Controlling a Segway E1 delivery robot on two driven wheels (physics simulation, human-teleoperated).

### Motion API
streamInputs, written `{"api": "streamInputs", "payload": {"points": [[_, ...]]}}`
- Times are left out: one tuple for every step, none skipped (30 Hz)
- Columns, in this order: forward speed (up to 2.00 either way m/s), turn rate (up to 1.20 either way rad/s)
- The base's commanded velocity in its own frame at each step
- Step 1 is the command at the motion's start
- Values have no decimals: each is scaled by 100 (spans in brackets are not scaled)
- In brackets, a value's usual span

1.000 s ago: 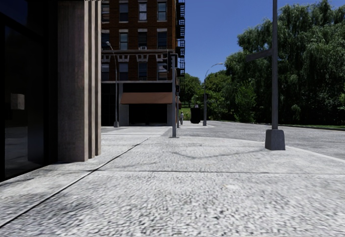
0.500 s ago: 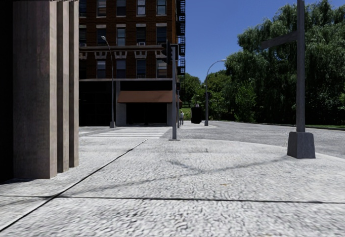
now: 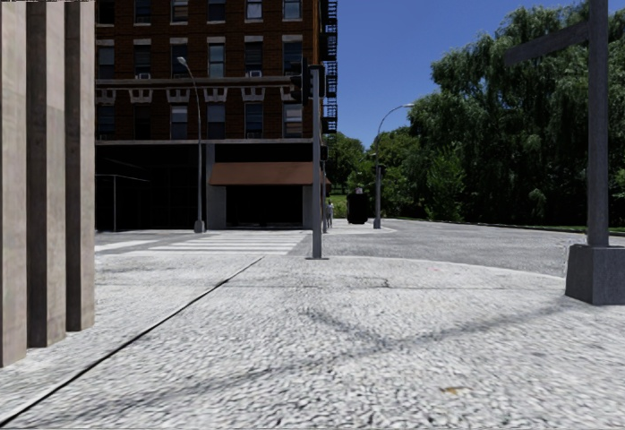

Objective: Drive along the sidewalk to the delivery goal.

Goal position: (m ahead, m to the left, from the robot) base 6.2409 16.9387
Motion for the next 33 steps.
{"api": "streamInputs", "payload": {"points": [[133, 13], [132, 13], [132, 13], [132, 13], [132, 13], [132, 13], [132, 13], [132, 13], [132, 13], [132, 13], [132, 13], [132, 13], [132, 13], [132, 13], [132, 16], [132, 16], [132, 22], [132, 25], [131, 26], [131, 29], [131, 29], [131, 29], [131, 32], [131, 35], [131, 39], [131, 39], [131, 40], [131, 40], [130, 41], [130, 41], [130, 41], [130, 41], [130, 41]]}}
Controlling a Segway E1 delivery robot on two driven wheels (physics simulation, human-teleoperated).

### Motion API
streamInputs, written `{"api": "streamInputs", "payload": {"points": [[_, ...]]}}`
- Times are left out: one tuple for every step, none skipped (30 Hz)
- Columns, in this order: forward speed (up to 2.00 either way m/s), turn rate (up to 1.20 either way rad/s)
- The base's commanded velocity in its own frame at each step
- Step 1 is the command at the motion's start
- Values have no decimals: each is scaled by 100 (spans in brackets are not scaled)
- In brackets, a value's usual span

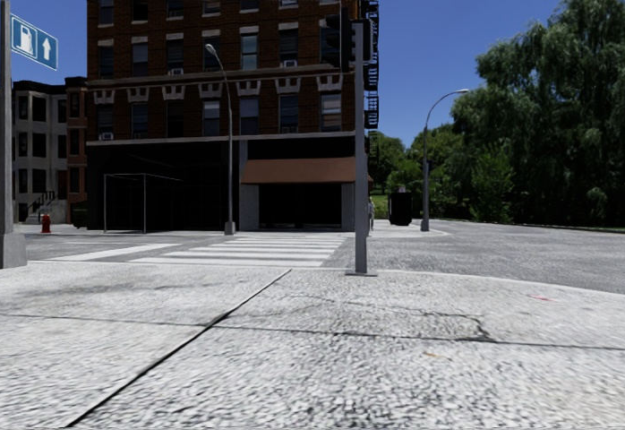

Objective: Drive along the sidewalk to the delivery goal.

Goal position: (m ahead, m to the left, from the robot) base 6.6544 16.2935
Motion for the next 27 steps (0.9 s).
{"api": "streamInputs", "payload": {"points": [[130, 41], [130, 42], [130, 43], [130, 43], [129, 44], [129, 45], [129, 45], [129, 45], [129, 45], [129, 45], [129, 45], [129, 45], [129, 45], [129, 45], [129, 45], [129, 46], [129, 46], [129, 47], [129, 51], [129, 51], [129, 52], [129, 52], [129, 53], [129, 53], [129, 53], [129, 53], [129, 53]]}}
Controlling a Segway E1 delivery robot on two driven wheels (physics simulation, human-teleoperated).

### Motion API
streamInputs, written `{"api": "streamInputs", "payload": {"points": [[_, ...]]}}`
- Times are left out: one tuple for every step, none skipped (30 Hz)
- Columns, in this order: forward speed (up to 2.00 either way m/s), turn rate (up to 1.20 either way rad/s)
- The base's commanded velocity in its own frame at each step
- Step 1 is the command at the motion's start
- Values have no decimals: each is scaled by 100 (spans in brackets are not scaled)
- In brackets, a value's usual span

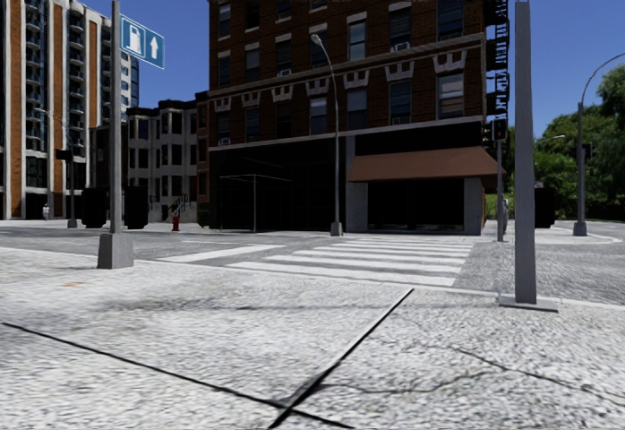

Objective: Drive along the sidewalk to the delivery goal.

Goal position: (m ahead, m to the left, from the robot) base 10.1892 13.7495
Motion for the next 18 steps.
{"api": "streamInputs", "payload": {"points": [[129, 53], [129, 53], [129, 53], [129, 53], [129, 53], [129, 53], [129, 53], [129, 53], [129, 53], [129, 53], [129, 53], [129, 53], [129, 53], [129, 53], [129, 53], [129, 53], [129, 53], [129, 53]]}}
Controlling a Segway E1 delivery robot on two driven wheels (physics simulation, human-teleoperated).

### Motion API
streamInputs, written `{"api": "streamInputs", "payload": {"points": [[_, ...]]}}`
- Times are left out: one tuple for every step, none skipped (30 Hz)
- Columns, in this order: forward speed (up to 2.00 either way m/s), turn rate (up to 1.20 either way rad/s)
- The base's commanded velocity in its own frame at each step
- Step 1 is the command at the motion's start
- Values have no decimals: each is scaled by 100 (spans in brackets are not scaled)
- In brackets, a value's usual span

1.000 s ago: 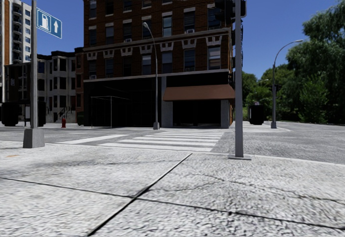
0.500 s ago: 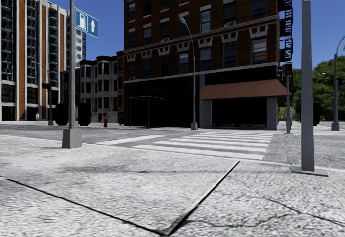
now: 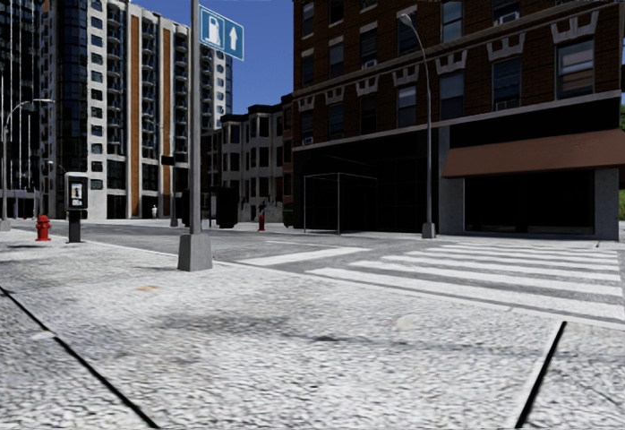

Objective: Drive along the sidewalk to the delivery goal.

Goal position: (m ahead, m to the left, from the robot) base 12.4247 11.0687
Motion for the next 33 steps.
{"api": "streamInputs", "payload": {"points": [[129, 53], [129, 53], [129, 53], [129, 53], [129, 53], [129, 53], [129, 53], [129, 53], [129, 53], [129, 53], [129, 53], [129, 53], [129, 53], [128, 53], [128, 53], [128, 53], [128, 53], [128, 53], [128, 53], [128, 53], [128, 53], [128, 53], [128, 53], [128, 53], [128, 53], [128, 53], [128, 53], [128, 53], [128, 53], [128, 53], [128, 53], [128, 53], [128, 53]]}}
